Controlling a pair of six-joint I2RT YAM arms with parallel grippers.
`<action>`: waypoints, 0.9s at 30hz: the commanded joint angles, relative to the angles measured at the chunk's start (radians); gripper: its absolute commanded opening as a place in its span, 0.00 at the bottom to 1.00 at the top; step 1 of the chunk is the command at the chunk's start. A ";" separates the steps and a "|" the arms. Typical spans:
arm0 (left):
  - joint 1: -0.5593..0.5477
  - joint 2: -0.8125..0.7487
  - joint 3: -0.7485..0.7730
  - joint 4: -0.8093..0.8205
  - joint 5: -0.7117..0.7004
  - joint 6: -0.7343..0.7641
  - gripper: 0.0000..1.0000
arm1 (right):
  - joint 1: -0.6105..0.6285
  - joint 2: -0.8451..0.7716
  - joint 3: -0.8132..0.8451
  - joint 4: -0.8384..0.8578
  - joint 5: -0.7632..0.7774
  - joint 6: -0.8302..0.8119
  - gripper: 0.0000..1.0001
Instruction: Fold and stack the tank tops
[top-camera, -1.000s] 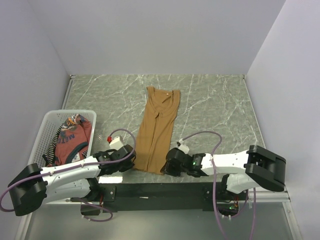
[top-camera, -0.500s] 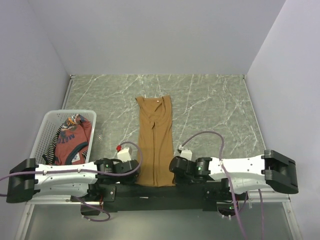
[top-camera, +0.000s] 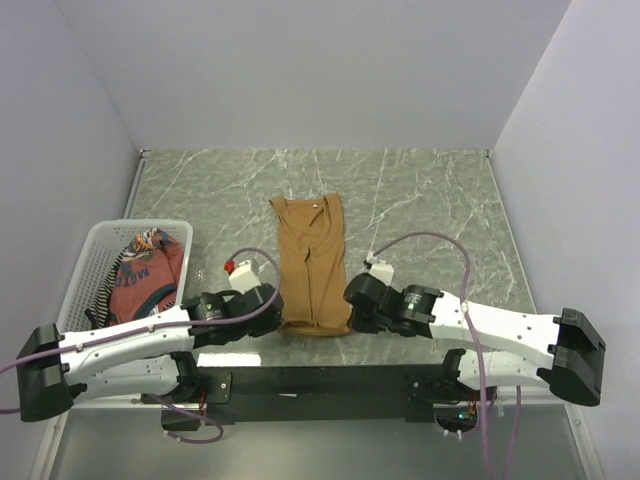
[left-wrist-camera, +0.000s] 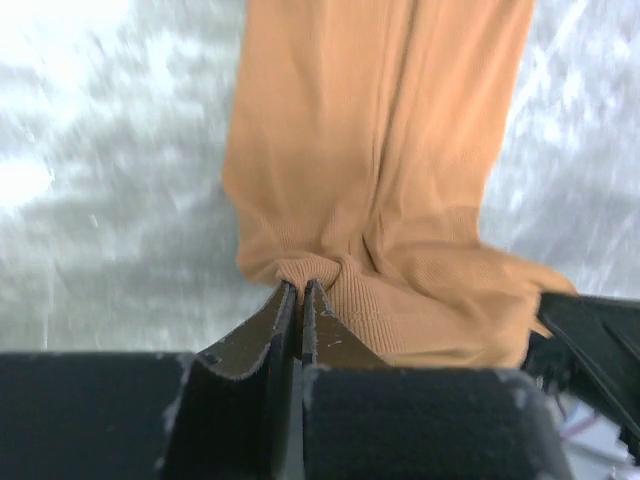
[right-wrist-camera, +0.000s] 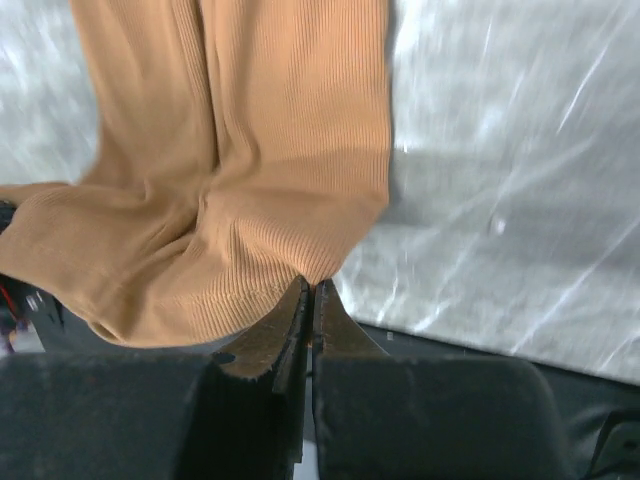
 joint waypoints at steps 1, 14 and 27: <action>0.097 0.042 0.054 0.080 -0.029 0.120 0.01 | -0.082 0.047 0.070 0.022 0.055 -0.117 0.00; 0.554 0.391 0.278 0.390 0.144 0.484 0.06 | -0.476 0.386 0.418 0.172 -0.102 -0.442 0.05; 0.649 0.420 0.241 0.441 0.186 0.500 0.68 | -0.575 0.498 0.528 0.177 -0.123 -0.518 0.58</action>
